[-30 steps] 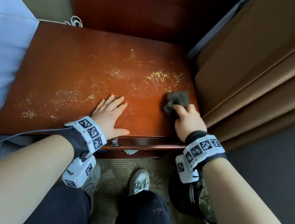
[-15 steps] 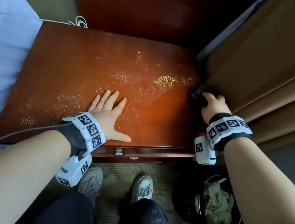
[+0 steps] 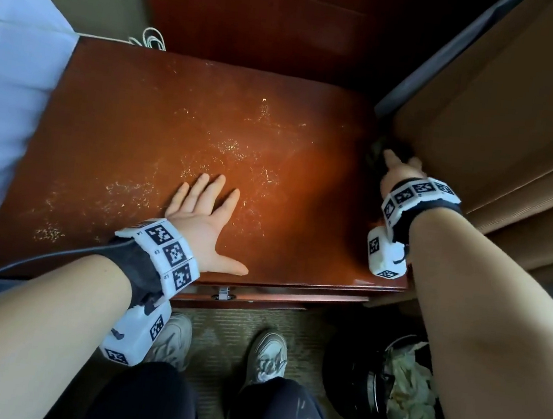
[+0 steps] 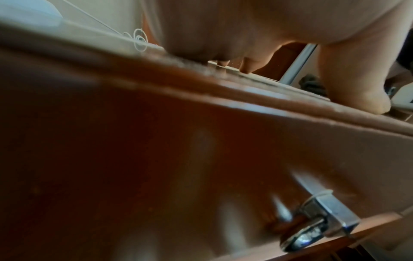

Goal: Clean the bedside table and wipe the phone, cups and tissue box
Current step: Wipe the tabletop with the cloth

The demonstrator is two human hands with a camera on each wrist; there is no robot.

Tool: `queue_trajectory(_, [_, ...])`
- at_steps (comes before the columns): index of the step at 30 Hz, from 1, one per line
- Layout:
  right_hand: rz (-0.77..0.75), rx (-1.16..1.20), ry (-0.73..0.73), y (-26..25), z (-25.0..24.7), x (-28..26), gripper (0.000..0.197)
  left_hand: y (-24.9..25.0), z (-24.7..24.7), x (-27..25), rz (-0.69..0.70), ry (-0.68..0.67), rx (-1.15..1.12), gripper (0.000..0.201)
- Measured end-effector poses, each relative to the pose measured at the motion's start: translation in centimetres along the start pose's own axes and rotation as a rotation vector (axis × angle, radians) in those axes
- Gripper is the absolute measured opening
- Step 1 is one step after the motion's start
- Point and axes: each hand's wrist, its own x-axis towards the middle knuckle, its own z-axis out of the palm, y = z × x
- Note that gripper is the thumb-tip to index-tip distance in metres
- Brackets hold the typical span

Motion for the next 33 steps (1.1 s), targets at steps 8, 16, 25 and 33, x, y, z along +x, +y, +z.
queue_trajectory(8, [-0.343, -0.094, 0.213, -0.8, -0.9, -7.1, 0.077, 0.0, -0.1, -0.2, 0.002, 0.006, -0.003, 0.119])
queue_trajectory(16, [-0.297, -0.150, -0.039, -1.5, 3.5, -8.4, 0.057, -1.7, -0.5, -1.4, 0.003, 0.007, -0.147, 0.106])
queue_trajectory(25, [-0.683, -0.187, -0.021, -6.2, 7.1, -14.1, 0.063, -8.2, 0.6, -6.2, -0.263, -0.025, -0.098, 0.101])
queue_trajectory(33, [-0.614, 0.081, -0.060, -6.2, 3.7, -11.6, 0.065, -9.0, 1.4, -6.5, -0.230, -0.052, -0.031, 0.094])
